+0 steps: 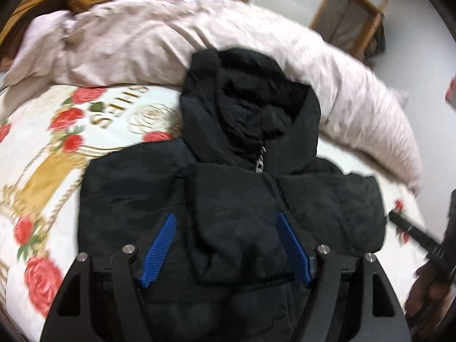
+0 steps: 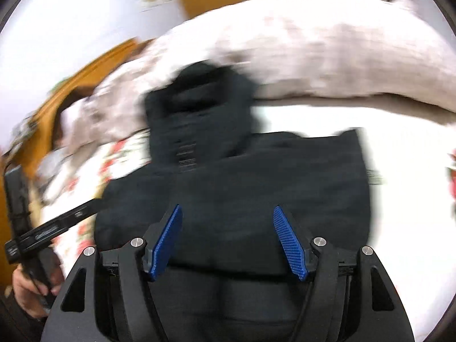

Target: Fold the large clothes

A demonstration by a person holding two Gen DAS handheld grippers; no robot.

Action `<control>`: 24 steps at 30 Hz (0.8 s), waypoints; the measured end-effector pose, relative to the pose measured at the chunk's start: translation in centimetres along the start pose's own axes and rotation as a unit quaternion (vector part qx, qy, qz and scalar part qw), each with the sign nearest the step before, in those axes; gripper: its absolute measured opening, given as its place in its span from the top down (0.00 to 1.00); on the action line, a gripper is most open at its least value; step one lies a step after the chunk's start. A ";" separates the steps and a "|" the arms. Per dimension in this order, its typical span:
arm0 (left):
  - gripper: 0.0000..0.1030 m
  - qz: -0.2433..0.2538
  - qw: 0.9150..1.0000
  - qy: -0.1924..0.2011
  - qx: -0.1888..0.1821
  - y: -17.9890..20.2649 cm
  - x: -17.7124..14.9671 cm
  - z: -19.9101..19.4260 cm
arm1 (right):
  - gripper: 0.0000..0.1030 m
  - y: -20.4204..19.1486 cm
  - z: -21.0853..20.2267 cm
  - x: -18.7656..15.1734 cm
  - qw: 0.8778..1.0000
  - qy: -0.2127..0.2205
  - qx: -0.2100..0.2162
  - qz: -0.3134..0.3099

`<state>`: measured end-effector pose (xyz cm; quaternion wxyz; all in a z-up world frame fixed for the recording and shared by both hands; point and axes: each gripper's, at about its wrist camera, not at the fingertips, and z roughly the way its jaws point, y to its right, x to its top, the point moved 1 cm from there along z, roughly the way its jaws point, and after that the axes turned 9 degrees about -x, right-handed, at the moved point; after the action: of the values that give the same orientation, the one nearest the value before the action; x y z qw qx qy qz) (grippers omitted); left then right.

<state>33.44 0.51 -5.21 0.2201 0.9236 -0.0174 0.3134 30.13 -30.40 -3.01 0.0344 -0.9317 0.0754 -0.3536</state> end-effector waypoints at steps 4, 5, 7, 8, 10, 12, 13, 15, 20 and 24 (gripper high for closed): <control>0.42 -0.010 0.999 -0.039 0.009 -1.0 -1.1 3.9 | 0.56 3.3 3.3 0.1 0.999 -0.019 -0.042 0.014; 0.42 -0.015 0.999 -0.042 0.013 -1.5 -1.5 4.5 | 0.61 3.6 4.4 0.0 0.999 -0.029 -0.043 0.015; 0.42 -0.019 0.999 -0.040 0.019 -2.2 -2.0 5.0 | 0.64 3.1 6.9 -0.8 0.998 -0.050 -0.046 0.007; 0.42 -0.015 0.999 -0.037 0.025 -2.2 -2.2 5.1 | 0.64 2.7 7.9 -1.3 0.997 -0.055 -0.049 -0.001; 0.41 0.003 0.999 -0.028 0.034 -2.1 -2.6 5.1 | 0.64 1.8 9.2 -2.0 0.997 -0.050 -0.063 -0.016; 0.41 -0.002 0.999 -0.024 0.033 -2.5 -2.9 5.6 | 0.64 1.8 9.7 -1.8 0.996 -0.049 -0.066 -0.017; 0.41 -0.004 0.999 -0.024 0.034 -2.6 -2.8 5.8 | 0.64 1.9 9.6 -1.7 0.996 -0.052 -0.065 -0.017; 0.41 -0.004 0.999 -0.026 0.039 -2.4 -2.6 5.5 | 0.64 2.1 9.1 -1.0 0.996 -0.061 -0.067 -0.020; 0.42 -0.010 0.999 -0.014 0.052 -1.8 -1.7 3.2 | 0.64 2.3 5.5 1.0 0.998 -0.012 -0.060 -0.017; 0.42 0.005 0.998 0.034 0.061 -1.1 -0.3 1.0 | 0.64 1.4 6.8 2.8 0.997 -0.009 -0.065 -0.039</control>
<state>34.01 1.05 -6.52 0.1622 0.9241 0.0051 0.3460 36.50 -32.14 -6.43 -0.0390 -0.9374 0.0617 -0.3406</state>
